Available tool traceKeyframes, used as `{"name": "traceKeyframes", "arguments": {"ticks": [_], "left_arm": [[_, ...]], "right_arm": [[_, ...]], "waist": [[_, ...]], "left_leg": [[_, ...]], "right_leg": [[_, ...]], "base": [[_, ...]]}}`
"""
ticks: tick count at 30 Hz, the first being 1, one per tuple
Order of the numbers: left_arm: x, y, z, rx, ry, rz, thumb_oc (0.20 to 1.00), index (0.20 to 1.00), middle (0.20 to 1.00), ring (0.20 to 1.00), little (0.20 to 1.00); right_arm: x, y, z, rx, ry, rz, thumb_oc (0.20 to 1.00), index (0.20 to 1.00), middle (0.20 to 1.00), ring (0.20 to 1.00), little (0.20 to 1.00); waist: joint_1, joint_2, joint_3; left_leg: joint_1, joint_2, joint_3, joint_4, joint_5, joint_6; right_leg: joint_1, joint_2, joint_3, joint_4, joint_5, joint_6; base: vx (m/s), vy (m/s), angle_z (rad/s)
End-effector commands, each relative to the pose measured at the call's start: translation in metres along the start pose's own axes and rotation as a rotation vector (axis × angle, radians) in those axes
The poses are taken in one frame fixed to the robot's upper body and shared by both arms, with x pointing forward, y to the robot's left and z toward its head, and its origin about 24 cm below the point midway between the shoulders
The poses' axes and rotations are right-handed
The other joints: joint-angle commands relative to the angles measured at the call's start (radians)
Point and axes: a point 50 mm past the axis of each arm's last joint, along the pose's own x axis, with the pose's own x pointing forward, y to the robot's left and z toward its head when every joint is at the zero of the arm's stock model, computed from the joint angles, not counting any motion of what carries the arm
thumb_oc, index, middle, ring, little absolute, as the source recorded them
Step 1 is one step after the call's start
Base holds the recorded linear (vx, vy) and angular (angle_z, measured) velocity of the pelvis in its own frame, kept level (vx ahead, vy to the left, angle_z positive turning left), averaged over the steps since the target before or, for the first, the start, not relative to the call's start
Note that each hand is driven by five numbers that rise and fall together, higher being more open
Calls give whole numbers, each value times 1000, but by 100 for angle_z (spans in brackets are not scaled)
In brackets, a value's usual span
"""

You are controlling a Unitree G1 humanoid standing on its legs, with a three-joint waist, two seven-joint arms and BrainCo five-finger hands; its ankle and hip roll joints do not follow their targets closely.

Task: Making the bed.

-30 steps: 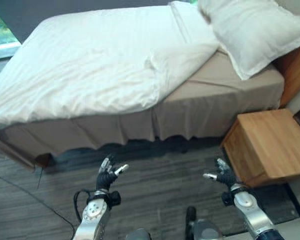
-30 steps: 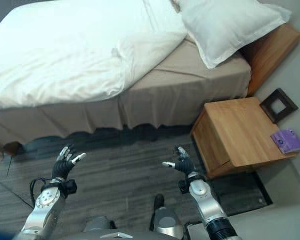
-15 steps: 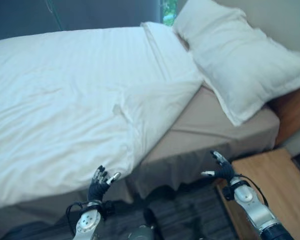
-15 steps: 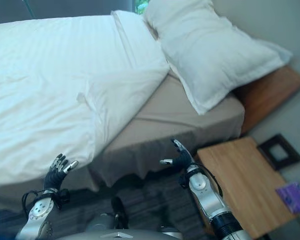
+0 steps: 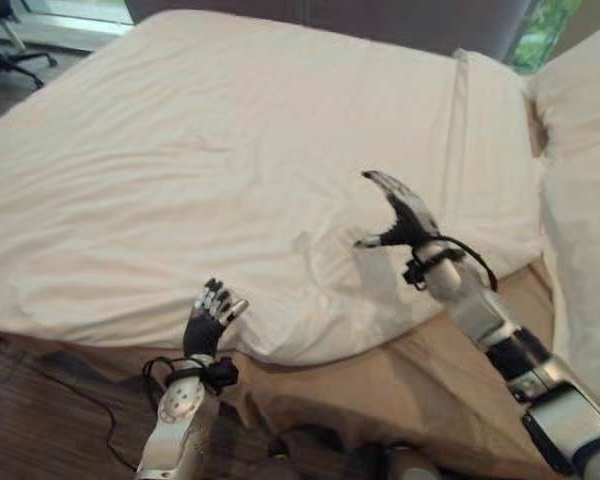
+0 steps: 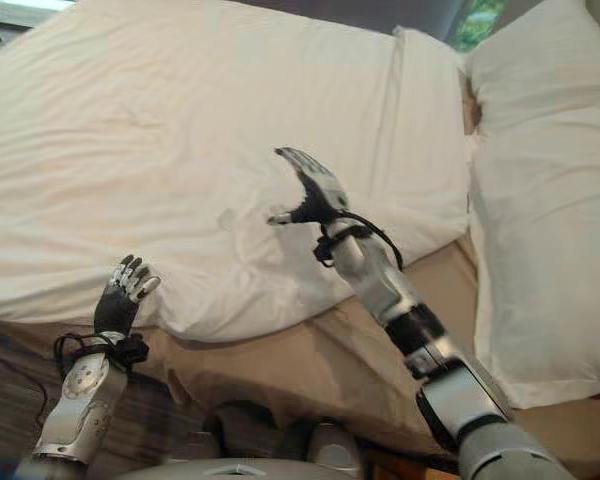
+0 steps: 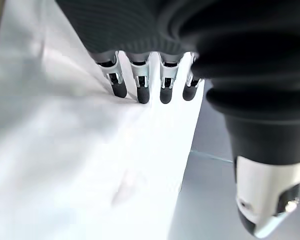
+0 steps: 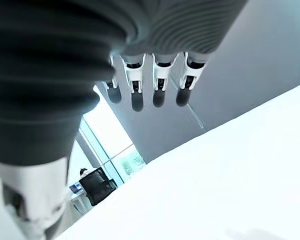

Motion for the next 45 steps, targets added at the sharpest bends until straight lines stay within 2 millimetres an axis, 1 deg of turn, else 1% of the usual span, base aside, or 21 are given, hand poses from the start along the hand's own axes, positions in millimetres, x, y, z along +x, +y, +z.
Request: {"name": "traceKeyframes", "arguments": {"ticks": [1,5,7,8,10,11,12,13,15,17,18,19,22,23,27,30,38,41,43,44,45], "left_arm": [[5,-1,16,12,-96,-27,1000,1000,1000,1000,1000],[1,1,2,-21,-36,-5,1000,1000,1000,1000,1000],[-4,-6,-17,-121,46,-10,1000,1000,1000,1000,1000],[-4,-6,-17,-121,46,-10,1000,1000,1000,1000,1000],[-10,-27,-44,-239,172,-68,1000,1000,1000,1000,1000],[-11,-34,-48,-262,195,-89,1000,1000,1000,1000,1000],[-8,-54,-52,-309,224,-151,1000,1000,1000,1000,1000],[-6,-63,-49,-313,216,-209,1000,1000,1000,1000,1000],[-2,-97,-21,-261,111,-456,1000,1000,1000,1000,1000],[1,-125,9,-269,-2,-617,1000,1000,1000,1000,1000],[5,-134,23,-272,-52,-663,1000,1000,1000,1000,1000],[6,-134,24,-272,-53,-664,1000,1000,1000,1000,1000],[16,-164,74,-229,-237,-829,1000,1000,1000,1000,1000],[16,-164,74,-229,-240,-829,1000,1000,1000,1000,1000],[21,-193,113,-232,-385,-906,1000,1000,1000,1000,1000],[33,-191,128,-267,-444,-799,1000,1000,1000,1000,1000],[48,-179,126,-260,-449,-629,1000,1000,1000,1000,1000],[54,-167,128,-244,-473,-549,1000,1000,1000,1000,1000],[64,-150,134,-190,-512,-427,1000,1000,1000,1000,1000],[64,-150,134,-189,-514,-425,1000,1000,1000,1000,1000],[73,-147,145,-161,-552,-352,1000,1000,1000,1000,1000]], "right_arm": [[4,3,9,2,-31,-19,1000,1000,1000,1000,1000],[8,7,14,0,-42,1,1000,1000,1000,1000,1000],[10,11,18,-8,-54,26,1000,1000,1000,1000,1000],[10,11,18,-8,-54,26,1000,1000,1000,1000,1000],[15,9,28,-29,-93,44,1000,1000,1000,1000,1000],[15,8,30,-31,-105,42,1000,1000,1000,1000,1000],[18,4,36,-33,-126,34,1000,1000,1000,1000,1000],[20,3,41,-38,-148,30,1000,1000,1000,1000,1000],[27,-3,57,-54,-222,14,1000,1000,1000,1000,1000],[30,-2,68,-51,-272,22,1000,1000,1000,1000,1000],[31,-1,70,-55,-278,25,1000,1000,1000,1000,1000],[31,-1,70,-56,-279,23,1000,1000,1000,1000,1000],[42,6,78,-56,-287,65,1000,1000,1000,1000,1000],[43,6,78,-56,-288,63,1000,1000,1000,1000,1000],[62,12,84,-38,-249,92,1000,1000,1000,1000,1000],[69,10,85,-22,-218,81,1000,1000,1000,1000,1000],[64,26,78,-2,-166,120,1000,1000,1000,1000,1000],[64,28,74,-16,-146,124,1000,1000,1000,1000,1000],[66,30,68,-41,-112,131,1000,1000,1000,1000,1000],[67,30,69,-42,-113,130,1000,1000,1000,1000,1000],[71,32,66,-58,-85,131,1000,1000,1000,1000,1000]], "waist": [[-15,-28,-46],[-8,-29,-47],[-8,-31,-49],[-8,-31,-49],[-19,-33,-50],[-22,-34,-50],[-32,-36,-51],[-38,-37,-53],[-51,-32,-54],[-62,-31,-65],[-68,-29,-71],[-68,-29,-69],[-82,-20,-87],[-82,-20,-85],[-86,-18,-99],[-82,-22,-100],[-72,-28,-94],[-57,-33,-88],[-36,-38,-78],[-38,-38,-77],[-26,-44,-69]], "left_leg": [[-53,-6,1,-1,9,17],[-45,2,4,-3,10,12],[-39,8,9,-6,13,7],[-39,8,9,-6,13,7],[-39,15,7,-8,16,2],[-40,17,5,-8,16,2],[-41,20,6,-8,18,-1],[-41,21,7,-8,18,-1],[-34,24,7,-5,11,-3],[-35,27,10,-9,17,-5],[-34,29,11,-9,17,-6],[-34,29,11,-9,17,-6],[-23,30,16,-9,12,-6],[-23,30,16,-9,12,-7],[-11,28,15,-9,7,-8],[-6,27,10,-9,6,-9],[-7,26,-3,-9,6,-10],[-20,26,-10,-9,9,-12],[-39,28,-21,-9,15,-15],[-41,28,-21,-9,16,-15],[-59,31,-29,-9,23,-19]], "right_leg": [[120,-122,-54,14,-153,76],[128,-117,-58,13,-154,75],[130,-110,-58,13,-156,73],[130,-110,-58,13,-156,73],[131,-101,-53,13,-163,68],[132,-100,-50,13,-165,68],[131,-97,-48,13,-165,68],[131,-96,-45,13,-166,67],[140,-95,-40,13,-174,67],[138,-91,-32,13,-175,63],[138,-89,-29,13,-177,62],[138,-89,-29,13,-177,62],[146,-90,-19,13,-179,62],[146,-90,-19,13,-179,62],[153,-88,-21,13,-179,62],[160,-88,-28,13,-179,60],[165,-86,-45,13,-182,60],[157,-84,-52,13,-181,60],[146,-83,-62,13,-183,60],[145,-83,-63,13,-183,60],[134,-82,-69,13,-180,61]], "base": [[122,-83,-10],[60,-48,-17],[47,-41,-7],[40,-48,-15],[22,-44,-7],[-2,-47,0],[-19,-37,4],[-27,-27,4],[-7,-4,2],[0,0,0],[0,0,0],[-9,-26,3],[5,-18,-6],[1,-5,-17],[21,-16,-15],[42,-22,-2],[25,-21,5],[1,-29,11],[0,-50,4],[-25,-61,12],[-45,-63,18]]}}
